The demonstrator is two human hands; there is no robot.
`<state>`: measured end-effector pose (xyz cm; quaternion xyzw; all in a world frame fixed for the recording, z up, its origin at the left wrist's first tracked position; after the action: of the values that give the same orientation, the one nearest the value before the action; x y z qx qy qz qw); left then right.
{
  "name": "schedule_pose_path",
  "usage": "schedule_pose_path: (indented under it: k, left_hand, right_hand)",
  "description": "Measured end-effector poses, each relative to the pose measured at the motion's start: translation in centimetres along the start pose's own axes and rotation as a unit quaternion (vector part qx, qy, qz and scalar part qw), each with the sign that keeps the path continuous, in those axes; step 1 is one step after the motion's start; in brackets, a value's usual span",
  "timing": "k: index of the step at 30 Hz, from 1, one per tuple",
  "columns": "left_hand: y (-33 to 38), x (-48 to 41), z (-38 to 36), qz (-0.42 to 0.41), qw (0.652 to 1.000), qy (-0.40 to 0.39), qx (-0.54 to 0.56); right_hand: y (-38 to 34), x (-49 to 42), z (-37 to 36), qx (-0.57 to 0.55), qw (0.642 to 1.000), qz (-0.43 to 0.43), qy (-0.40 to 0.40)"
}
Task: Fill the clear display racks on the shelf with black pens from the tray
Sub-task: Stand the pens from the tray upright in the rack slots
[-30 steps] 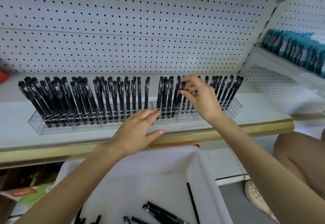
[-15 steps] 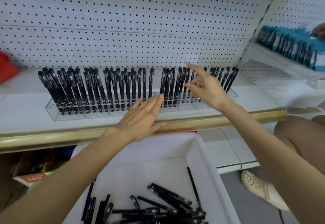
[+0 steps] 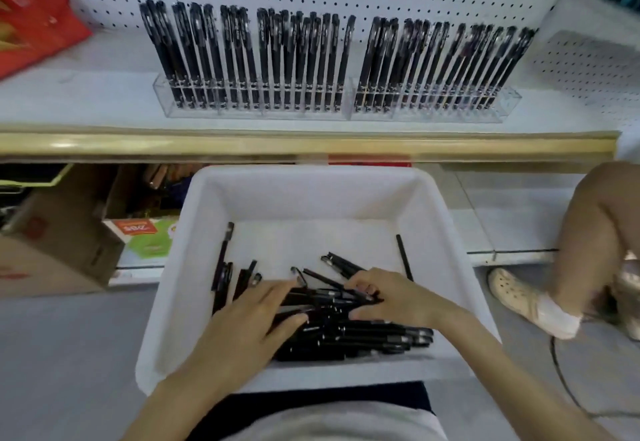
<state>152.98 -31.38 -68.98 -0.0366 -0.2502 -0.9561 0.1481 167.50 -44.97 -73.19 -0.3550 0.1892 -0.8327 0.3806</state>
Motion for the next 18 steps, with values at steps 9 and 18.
schedule_pose_path:
  k: [9, 18]
  left_hand:
    - [-2.9, 1.2, -3.3, 0.111, 0.988, -0.076, 0.079]
    - [-3.1, 1.2, -4.2, 0.122, 0.983, -0.088, 0.106]
  right_hand:
    - [1.7, -0.4, -2.8, 0.092, 0.996, -0.016, 0.017]
    - [3.2, -0.9, -3.1, 0.015, 0.999, -0.033, 0.017]
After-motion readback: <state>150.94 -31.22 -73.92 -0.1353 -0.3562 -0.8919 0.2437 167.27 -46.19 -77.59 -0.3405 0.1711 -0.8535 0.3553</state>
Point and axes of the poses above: each hand's wrist, its own x-axis away from the middle knuckle, its own z-axis out of the back of the hand, y = z × x, the point moved 8 cm from there along -x, towards the middle knuckle, and after that the axes turned 7 degrees about y, right-handed, at the moved point
